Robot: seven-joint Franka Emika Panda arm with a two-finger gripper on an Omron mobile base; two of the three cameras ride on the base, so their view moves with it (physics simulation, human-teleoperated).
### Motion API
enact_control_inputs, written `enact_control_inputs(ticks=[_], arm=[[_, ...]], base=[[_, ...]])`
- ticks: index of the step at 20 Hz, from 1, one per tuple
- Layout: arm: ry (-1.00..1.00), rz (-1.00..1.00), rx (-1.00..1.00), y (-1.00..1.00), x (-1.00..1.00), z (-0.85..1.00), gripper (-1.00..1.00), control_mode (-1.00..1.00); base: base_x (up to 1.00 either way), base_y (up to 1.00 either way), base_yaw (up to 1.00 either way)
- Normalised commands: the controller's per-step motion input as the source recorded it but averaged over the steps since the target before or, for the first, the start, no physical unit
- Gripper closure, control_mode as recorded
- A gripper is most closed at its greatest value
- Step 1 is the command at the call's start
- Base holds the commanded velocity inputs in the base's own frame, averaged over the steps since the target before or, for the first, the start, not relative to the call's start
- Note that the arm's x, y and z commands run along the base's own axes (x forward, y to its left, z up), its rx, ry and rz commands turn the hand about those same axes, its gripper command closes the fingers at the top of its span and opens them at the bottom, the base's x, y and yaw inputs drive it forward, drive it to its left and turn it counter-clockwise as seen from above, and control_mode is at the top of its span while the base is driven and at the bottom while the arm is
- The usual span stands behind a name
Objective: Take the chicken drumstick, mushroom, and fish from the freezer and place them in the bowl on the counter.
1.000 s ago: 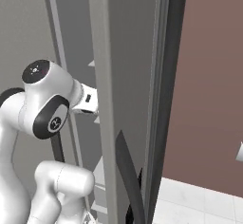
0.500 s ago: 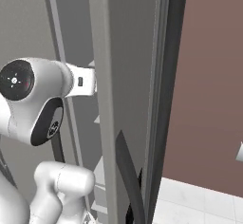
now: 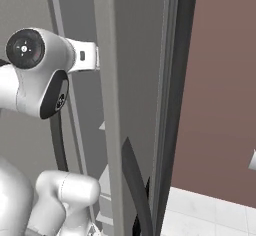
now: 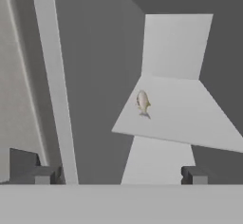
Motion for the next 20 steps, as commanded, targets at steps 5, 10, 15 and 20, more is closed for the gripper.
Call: enact_control_inputs(ticks=[5, 10, 15, 20], arm=[[0.03, 0.02, -0.04, 0.05, 0.20, -0.17, -1.00, -1.00], [0.03, 0.00, -0.02, -0.02, 0.57, -0.16, -1.00, -1.00], [0.02, 0.00, 0.00, -0.16, 0.56, 0.00, -1.00, -1.00], [0.04, 0.00, 0.00, -0.14, 0.55, -0.06, -1.00, -1.00]], base=[[0.00, 0.00, 0.00], [0.00, 0.00, 0.00], [0.00, 0.00, 0.00], [0.00, 0.00, 0.00]])
